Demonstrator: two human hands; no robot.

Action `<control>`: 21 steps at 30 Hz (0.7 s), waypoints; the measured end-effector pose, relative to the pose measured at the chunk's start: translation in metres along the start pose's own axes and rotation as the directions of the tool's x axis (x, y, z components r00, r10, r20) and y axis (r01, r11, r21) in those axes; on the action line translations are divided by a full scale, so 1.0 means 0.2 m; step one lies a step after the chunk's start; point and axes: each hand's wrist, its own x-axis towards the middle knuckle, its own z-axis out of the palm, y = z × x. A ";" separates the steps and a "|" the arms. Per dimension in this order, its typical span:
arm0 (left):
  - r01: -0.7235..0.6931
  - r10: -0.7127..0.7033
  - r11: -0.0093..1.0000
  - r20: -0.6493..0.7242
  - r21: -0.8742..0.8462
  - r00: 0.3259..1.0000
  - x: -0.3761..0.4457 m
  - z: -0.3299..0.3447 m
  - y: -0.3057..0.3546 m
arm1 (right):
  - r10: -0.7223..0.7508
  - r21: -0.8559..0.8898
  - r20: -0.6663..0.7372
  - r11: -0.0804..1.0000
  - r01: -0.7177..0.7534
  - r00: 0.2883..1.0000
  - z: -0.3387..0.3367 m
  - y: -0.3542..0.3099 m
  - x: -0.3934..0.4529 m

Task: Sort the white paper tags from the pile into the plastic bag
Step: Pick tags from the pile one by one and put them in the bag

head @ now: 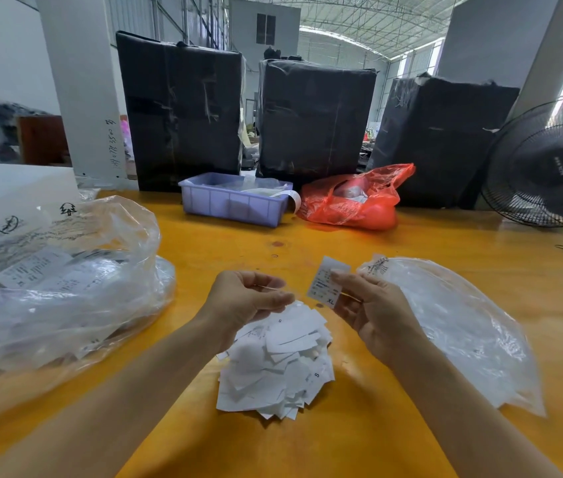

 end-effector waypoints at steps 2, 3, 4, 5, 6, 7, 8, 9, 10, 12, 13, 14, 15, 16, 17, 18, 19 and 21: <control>0.000 0.001 1.000 0.005 -0.013 1.000 0.00 0.01 0.00 | -0.076 -0.021 -0.030 0.997 0.075 0.997 0.00 -0.01 0.00; 0.000 0.000 1.000 0.006 -0.025 1.000 0.00 0.01 0.00 | -0.109 -0.005 -0.027 0.994 0.108 0.994 0.00 -0.01 -0.01; 0.002 -0.002 0.999 0.007 -0.035 1.000 -0.01 0.02 0.00 | -0.135 0.022 -0.018 0.991 0.136 0.991 0.00 -0.01 -0.01; 0.004 -0.003 0.999 0.008 -0.041 1.000 -0.01 0.02 0.00 | -0.156 0.042 -0.007 0.987 0.157 0.988 0.01 0.00 -0.01; 0.006 -0.005 0.999 0.009 -0.045 1.000 -0.01 0.02 0.00 | -0.178 0.044 0.004 0.983 0.178 0.984 0.02 0.00 -0.01; 0.007 -0.007 0.999 0.008 -0.046 1.000 -0.01 0.03 0.00 | -0.206 0.025 0.015 0.978 0.205 0.978 0.02 0.01 -0.02; 0.009 -0.009 0.999 0.007 -0.046 1.000 -0.01 0.03 0.00 | -0.243 -0.019 0.025 0.970 0.243 0.970 0.03 0.01 -0.03; 0.012 -0.011 0.999 0.006 -0.043 1.000 -0.01 0.03 0.00 | -0.288 -0.085 0.035 0.953 0.290 0.957 0.03 0.02 -0.03; 0.014 -0.013 0.999 0.007 -0.039 1.000 -0.01 0.04 0.00 | -0.340 -0.162 0.050 0.925 0.344 0.939 0.03 0.03 -0.04; 0.013 -0.013 1.000 0.011 -0.021 1.000 -0.01 0.04 0.00 | -0.426 -0.300 0.083 0.852 0.430 0.901 0.03 0.04 -0.05; 0.011 -0.010 1.000 0.015 -0.012 1.000 -0.01 0.04 0.00 | -0.451 -0.348 0.095 0.820 0.454 0.887 0.04 0.05 -0.06; 0.007 -0.007 1.000 0.019 -0.007 1.000 -0.02 0.04 0.00 | -0.470 -0.385 0.102 0.794 0.471 0.877 0.04 0.05 -0.06; 0.003 -0.003 1.000 0.023 -0.002 1.000 -0.02 0.03 0.00 | -0.484 -0.420 0.108 0.770 0.481 0.868 0.04 0.06 -0.06; -0.002 0.002 1.000 0.025 0.005 1.000 -0.02 0.03 0.00 | -0.496 -0.456 0.115 0.743 0.489 0.861 0.05 0.06 -0.06; -0.008 0.007 1.000 0.024 0.013 1.000 -0.02 0.03 0.00 | -0.502 -0.493 0.125 0.717 0.493 0.856 0.05 0.06 -0.06; -0.013 0.012 1.000 0.021 0.023 1.000 -0.02 0.03 0.00 | -0.504 -0.525 0.135 0.694 0.493 0.853 0.05 0.07 -0.06; -0.017 0.017 0.999 0.017 0.034 1.000 -0.02 0.04 0.00 | -0.502 -0.551 0.142 0.676 0.489 0.853 0.05 0.07 -0.05; -0.023 0.023 0.998 0.012 0.053 1.000 -0.02 0.04 0.00 | -0.492 -0.587 0.155 0.652 0.480 0.857 0.04 0.08 -0.05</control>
